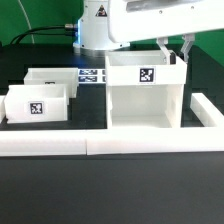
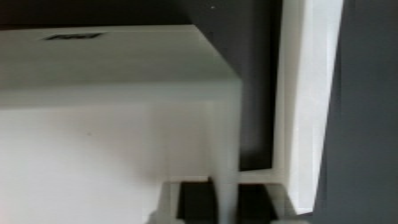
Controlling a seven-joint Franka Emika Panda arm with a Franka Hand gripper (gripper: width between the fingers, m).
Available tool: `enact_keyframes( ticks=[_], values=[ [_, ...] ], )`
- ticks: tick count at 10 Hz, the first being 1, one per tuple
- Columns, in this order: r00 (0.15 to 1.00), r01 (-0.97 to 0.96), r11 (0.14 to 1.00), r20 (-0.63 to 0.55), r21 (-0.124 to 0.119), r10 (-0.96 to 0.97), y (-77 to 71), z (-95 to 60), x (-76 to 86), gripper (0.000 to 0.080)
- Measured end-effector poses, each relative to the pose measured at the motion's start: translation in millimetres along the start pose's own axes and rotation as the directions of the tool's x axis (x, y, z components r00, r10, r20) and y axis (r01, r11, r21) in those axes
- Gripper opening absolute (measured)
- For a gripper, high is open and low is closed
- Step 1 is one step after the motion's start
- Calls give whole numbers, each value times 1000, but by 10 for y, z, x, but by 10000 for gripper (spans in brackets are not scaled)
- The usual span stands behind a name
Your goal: Assemble drawer
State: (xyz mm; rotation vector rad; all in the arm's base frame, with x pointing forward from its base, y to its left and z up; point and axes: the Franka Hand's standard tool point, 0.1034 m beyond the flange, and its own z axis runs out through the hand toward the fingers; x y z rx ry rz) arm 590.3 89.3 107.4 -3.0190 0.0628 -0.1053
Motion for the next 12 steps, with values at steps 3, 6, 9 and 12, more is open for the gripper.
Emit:
enact_keyframes(
  ticks=[3, 6, 9, 12],
  values=[
    [980, -199, 980, -4, 1, 199, -30, 9, 2, 41],
    [880, -476, 880, -5, 2, 476, -84, 29, 45, 41],
    [798, -601, 799, -30, 34, 601, -180, 32, 103, 43],
    [707, -705, 707, -23, 50, 707, -221, 21, 117, 44]
  ],
)
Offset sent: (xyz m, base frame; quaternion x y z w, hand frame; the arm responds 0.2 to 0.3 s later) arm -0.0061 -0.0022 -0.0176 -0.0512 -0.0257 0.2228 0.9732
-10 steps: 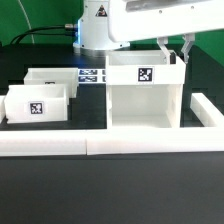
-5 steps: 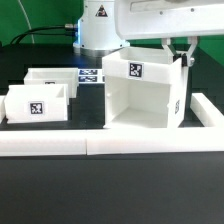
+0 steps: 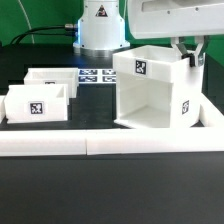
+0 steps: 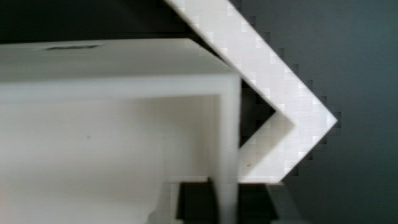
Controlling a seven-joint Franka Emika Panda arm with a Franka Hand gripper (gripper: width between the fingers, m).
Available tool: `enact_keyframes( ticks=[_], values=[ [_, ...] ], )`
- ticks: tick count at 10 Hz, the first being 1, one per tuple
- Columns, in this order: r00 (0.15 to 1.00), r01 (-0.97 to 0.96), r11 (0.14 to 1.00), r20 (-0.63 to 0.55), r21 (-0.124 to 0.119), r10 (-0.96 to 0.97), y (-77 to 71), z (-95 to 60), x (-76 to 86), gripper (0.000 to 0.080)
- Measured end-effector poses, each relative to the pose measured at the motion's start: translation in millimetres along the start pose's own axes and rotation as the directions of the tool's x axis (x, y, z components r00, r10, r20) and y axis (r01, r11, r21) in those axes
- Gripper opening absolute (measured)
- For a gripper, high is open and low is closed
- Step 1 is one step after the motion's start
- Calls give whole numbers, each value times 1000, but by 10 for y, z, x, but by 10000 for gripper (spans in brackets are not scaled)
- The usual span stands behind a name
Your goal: Assemble drawer
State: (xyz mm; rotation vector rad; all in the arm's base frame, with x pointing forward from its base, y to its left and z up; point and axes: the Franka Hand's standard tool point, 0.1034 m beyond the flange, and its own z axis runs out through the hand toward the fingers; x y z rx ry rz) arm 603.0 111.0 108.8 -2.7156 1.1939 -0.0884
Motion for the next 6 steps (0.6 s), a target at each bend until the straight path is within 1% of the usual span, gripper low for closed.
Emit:
enact_keyframes(
  ticks=[1, 2, 3, 4, 5, 6],
  values=[
    [999, -51, 999, -1, 2, 51, -2, -8, -5, 44],
    [976, -220, 976, -6, -1, 220, 45, -22, -35, 44],
    [925, -380, 925, -5, -7, 380, 120, -6, -78, 44],
    [856, -518, 856, -1, 0, 518, 135, 13, -81, 44],
    [817, -576, 817, 0, 19, 576, 122, 13, -66, 44],
    [789, -615, 789, 6, 18, 615, 123, 11, -67, 44]
  ],
)
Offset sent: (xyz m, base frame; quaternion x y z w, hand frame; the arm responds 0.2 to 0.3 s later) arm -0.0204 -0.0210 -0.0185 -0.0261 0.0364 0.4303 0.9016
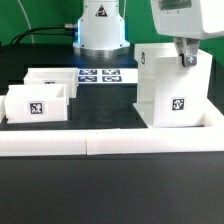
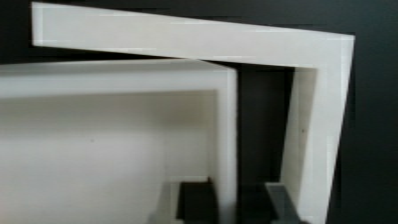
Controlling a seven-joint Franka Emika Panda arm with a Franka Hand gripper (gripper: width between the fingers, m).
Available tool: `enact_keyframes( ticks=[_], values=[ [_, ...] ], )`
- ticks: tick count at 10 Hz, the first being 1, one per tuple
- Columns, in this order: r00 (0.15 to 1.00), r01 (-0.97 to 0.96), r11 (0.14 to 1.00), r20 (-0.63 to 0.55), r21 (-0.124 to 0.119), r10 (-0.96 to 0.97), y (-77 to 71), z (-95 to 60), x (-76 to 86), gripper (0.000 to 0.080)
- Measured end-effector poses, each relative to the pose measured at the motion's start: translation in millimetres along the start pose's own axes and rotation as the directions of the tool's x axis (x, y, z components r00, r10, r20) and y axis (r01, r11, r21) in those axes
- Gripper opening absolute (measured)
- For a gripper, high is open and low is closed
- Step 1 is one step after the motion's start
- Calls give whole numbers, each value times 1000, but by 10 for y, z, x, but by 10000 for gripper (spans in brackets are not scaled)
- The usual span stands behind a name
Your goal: Assemble drawer
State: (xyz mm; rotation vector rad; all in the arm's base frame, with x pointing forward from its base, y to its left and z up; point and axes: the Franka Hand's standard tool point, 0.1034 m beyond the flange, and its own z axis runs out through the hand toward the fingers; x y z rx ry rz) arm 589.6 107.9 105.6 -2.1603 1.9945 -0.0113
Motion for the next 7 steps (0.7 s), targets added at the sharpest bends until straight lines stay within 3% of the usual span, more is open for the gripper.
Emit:
enact_keyframes(
  ticks=[3, 5, 7],
  values=[
    [1000, -12, 1000, 5, 0, 12, -7, -2, 6, 44],
    [1000, -14, 1000, 6, 0, 14, -108, 2, 40, 44],
    [1000, -23, 1000, 11, 4, 23, -300, 41, 34, 44]
  ],
)
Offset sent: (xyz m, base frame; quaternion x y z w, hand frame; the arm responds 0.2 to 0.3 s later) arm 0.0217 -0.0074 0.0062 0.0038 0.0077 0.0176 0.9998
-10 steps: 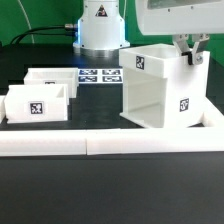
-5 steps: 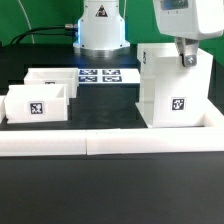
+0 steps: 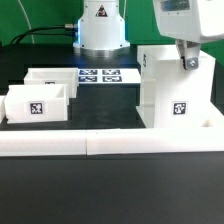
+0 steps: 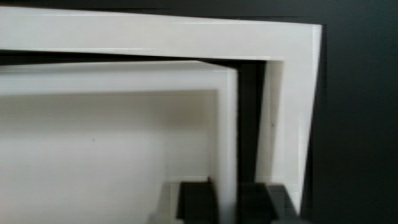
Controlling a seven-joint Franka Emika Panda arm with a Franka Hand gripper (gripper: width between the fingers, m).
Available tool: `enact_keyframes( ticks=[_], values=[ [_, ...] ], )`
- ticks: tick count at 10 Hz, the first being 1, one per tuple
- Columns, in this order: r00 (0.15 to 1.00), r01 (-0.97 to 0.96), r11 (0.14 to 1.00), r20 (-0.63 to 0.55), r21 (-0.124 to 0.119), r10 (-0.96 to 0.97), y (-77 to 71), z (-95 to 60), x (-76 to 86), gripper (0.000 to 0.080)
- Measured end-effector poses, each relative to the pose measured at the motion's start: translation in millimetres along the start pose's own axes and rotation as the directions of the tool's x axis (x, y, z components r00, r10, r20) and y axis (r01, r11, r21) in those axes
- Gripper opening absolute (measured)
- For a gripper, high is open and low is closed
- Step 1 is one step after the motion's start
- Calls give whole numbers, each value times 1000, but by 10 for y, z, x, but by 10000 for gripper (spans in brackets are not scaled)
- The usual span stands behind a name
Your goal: Assemble drawer
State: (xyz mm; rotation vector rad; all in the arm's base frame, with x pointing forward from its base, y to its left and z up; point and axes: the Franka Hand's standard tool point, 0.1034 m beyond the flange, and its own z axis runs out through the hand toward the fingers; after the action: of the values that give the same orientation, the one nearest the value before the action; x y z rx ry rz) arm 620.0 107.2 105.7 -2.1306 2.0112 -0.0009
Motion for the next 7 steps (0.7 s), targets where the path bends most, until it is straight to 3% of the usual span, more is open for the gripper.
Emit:
enact_keyframes(
  ticks=[2, 4, 5, 7],
  values=[
    [1000, -14, 1000, -2, 22, 14, -186, 23, 17, 44],
    [1000, -15, 1000, 0, 24, 15, -335, 43, 29, 44],
    [1000, -19, 1000, 6, -4, 19, -340, 47, 31, 44],
    [1000, -18, 1000, 8, -15, 19, -335, 46, 30, 44]
  ],
)
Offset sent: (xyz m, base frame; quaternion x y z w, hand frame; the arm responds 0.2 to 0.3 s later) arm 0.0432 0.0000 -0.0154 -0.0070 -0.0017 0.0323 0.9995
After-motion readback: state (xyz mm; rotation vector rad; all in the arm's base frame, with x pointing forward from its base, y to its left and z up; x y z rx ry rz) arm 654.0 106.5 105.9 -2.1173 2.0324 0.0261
